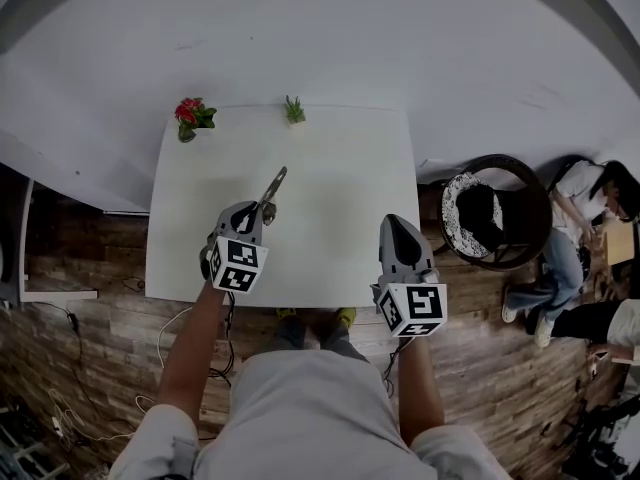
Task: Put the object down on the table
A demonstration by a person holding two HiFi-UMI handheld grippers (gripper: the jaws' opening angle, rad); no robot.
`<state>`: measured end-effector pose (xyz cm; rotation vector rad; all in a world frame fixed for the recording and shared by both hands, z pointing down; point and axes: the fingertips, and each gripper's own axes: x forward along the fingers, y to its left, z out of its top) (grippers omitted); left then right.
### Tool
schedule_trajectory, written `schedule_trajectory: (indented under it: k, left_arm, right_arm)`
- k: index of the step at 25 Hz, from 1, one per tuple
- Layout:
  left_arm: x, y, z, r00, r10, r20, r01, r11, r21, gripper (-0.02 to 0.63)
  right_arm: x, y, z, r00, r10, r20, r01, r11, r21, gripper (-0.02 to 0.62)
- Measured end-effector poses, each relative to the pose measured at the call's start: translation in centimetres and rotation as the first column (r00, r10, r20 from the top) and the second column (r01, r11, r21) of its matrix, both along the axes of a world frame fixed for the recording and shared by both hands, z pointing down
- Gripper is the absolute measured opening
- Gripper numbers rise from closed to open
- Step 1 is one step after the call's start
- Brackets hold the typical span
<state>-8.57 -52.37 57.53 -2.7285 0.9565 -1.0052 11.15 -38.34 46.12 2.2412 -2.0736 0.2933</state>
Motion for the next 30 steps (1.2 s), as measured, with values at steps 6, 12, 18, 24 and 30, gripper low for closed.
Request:
schedule_trajectory:
  k: [6, 12, 18, 24, 30]
  left_arm:
    - [0.1, -0.5, 3.8, 0.973, 0.039, 0.227, -0.047, 0.998, 0.032, 0.020]
    - [0.9, -0.6, 6.5, 0.927, 0.092, 0.364, -0.112, 0.993, 0.036, 0.020]
    - [1.5, -0.4, 9.2, 0.881, 0.124, 0.457, -0.143, 0.990, 0.006, 0.020]
    - [1.9, 0.3, 10.8, 0.833, 0.169, 0.526, -0.212, 0.977, 0.020, 0.021]
    - [1.8, 0.7, 12.1, 0.784, 0.182, 0.593, -0.245, 0.969, 0.026, 0.021]
  right_arm:
    - [0.4, 0.4, 0.2, 1.000, 0.012, 0.005, -0.012, 1.000, -0.013, 0.009]
    - [0.6, 0.7, 0.7, 1.000, 0.018, 0.006, -0.018, 0.999, -0.028, 0.009]
    - [0.6, 0.7, 0.8, 1.000, 0.022, 0.009, -0.022, 0.999, -0.033, 0.009]
    - [0.9, 0.9, 0.9, 0.999, 0.034, 0.010, -0.034, 0.998, -0.044, 0.009]
    - [1.1, 1.1, 1.2, 0.999, 0.043, 0.010, -0.043, 0.998, -0.055, 0.009]
